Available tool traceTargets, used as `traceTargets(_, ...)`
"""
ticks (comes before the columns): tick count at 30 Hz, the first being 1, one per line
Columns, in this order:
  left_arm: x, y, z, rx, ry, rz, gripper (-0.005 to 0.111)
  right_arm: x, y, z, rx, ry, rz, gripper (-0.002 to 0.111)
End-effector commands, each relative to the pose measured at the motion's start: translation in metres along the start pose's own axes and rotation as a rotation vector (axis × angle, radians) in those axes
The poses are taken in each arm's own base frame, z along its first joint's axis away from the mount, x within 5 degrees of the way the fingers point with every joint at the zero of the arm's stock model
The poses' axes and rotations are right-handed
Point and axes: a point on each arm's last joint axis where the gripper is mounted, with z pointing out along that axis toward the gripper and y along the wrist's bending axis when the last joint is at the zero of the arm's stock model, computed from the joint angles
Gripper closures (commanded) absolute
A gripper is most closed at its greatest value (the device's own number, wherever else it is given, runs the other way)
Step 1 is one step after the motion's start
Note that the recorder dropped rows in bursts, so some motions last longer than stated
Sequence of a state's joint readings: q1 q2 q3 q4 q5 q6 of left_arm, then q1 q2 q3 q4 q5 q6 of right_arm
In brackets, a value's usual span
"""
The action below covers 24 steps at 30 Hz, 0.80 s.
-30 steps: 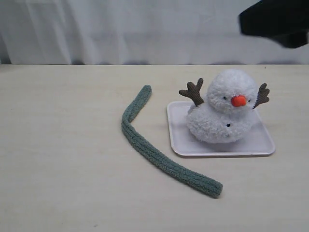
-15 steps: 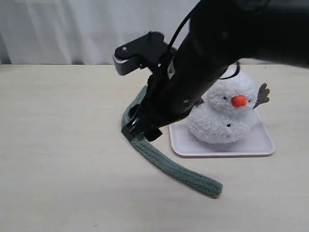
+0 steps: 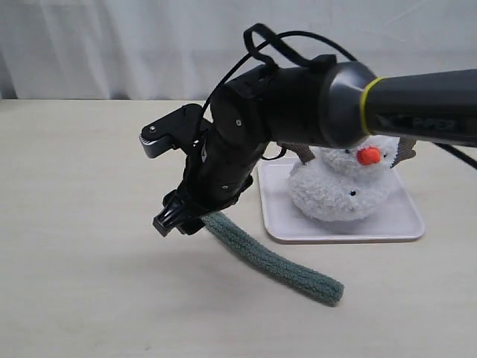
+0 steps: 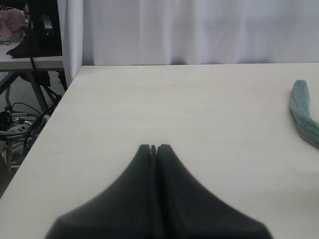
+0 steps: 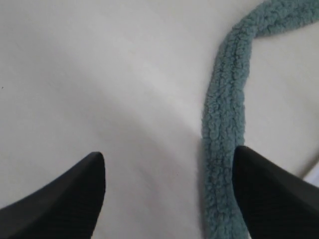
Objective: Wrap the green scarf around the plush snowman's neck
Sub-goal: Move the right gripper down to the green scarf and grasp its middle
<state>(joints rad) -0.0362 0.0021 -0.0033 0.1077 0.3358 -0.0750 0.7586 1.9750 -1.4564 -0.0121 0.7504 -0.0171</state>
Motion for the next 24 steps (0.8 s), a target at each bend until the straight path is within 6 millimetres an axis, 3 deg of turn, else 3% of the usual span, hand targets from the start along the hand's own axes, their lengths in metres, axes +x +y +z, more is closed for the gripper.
traceTargets(1, 0.0, 0.0, 0.0, 0.002, -0.011, -0.008, 0.107, -0.006, -0.006, 0.023, 0.012, -0.008, -0.009, 0.041)
traceTargets(7, 0.0, 0.0, 0.0, 0.002, -0.011, -0.008, 0.107, -0.004, -0.019, 0.05, 0.022, 0.038, 0.015, 0.041)
traceTargets(14, 0.0, 0.0, 0.0, 0.001, -0.011, -0.006, 0.107, 0.003, -0.033, 0.068, 0.056, 0.081, 0.0, 0.041)
traceTargets(24, 0.0, 0.0, 0.0, 0.001, -0.011, -0.006, 0.107, 0.012, -0.033, 0.086, 0.045, 0.14, -0.074, 0.041)
